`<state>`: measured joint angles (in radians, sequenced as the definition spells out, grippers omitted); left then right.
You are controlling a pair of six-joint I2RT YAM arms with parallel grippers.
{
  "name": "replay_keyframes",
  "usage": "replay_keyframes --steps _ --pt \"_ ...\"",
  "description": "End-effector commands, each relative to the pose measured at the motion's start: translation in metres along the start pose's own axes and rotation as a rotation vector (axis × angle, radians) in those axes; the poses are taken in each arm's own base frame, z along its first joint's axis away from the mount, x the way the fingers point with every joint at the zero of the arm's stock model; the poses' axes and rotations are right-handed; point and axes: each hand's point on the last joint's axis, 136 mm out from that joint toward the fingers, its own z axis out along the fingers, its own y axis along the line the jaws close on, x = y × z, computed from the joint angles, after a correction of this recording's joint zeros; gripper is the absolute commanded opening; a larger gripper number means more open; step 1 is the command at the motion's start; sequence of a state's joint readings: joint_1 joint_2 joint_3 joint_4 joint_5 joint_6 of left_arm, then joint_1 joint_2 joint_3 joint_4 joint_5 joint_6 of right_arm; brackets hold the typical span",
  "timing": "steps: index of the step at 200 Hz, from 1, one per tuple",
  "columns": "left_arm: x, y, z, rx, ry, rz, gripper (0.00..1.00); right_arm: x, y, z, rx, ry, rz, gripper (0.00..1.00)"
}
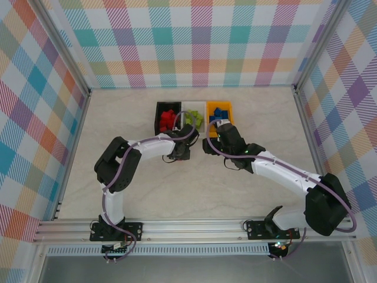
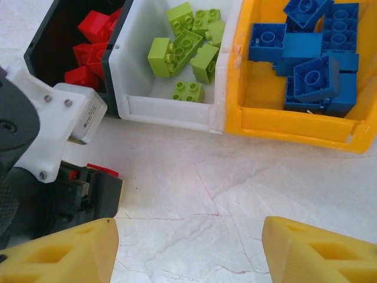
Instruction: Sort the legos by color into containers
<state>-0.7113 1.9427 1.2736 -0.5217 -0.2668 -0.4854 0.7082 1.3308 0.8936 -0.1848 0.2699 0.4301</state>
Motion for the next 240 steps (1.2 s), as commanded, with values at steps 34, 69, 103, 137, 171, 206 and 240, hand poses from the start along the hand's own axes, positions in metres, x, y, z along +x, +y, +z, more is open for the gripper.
replay_keyframes --steps 34,69,103,137,171,206,240 --pt "-0.049 0.036 -0.084 0.001 -0.221 -0.142 0.32 -0.002 0.000 -0.004 0.000 -0.029 0.016 0.66" --pt "-0.113 0.068 -0.102 -0.039 -0.343 -0.290 0.32 0.000 -0.002 -0.003 0.004 -0.026 0.025 0.66" --pt "-0.164 0.071 -0.085 -0.042 -0.357 -0.328 0.32 0.000 -0.002 -0.005 0.007 -0.019 0.023 0.66" --pt "-0.189 0.065 -0.055 -0.068 -0.313 -0.311 0.32 -0.001 -0.002 -0.011 0.003 -0.023 0.019 0.67" --pt "-0.199 0.065 -0.031 -0.099 -0.277 -0.312 0.41 -0.004 -0.005 -0.021 0.006 -0.041 0.021 0.68" --pt "-0.205 0.067 -0.057 -0.074 -0.325 -0.317 0.91 -0.010 -0.008 -0.032 0.010 -0.074 0.037 0.75" --pt "-0.203 0.079 -0.127 -0.007 -0.454 -0.365 1.00 -0.021 -0.016 -0.046 0.042 -0.138 0.040 0.90"
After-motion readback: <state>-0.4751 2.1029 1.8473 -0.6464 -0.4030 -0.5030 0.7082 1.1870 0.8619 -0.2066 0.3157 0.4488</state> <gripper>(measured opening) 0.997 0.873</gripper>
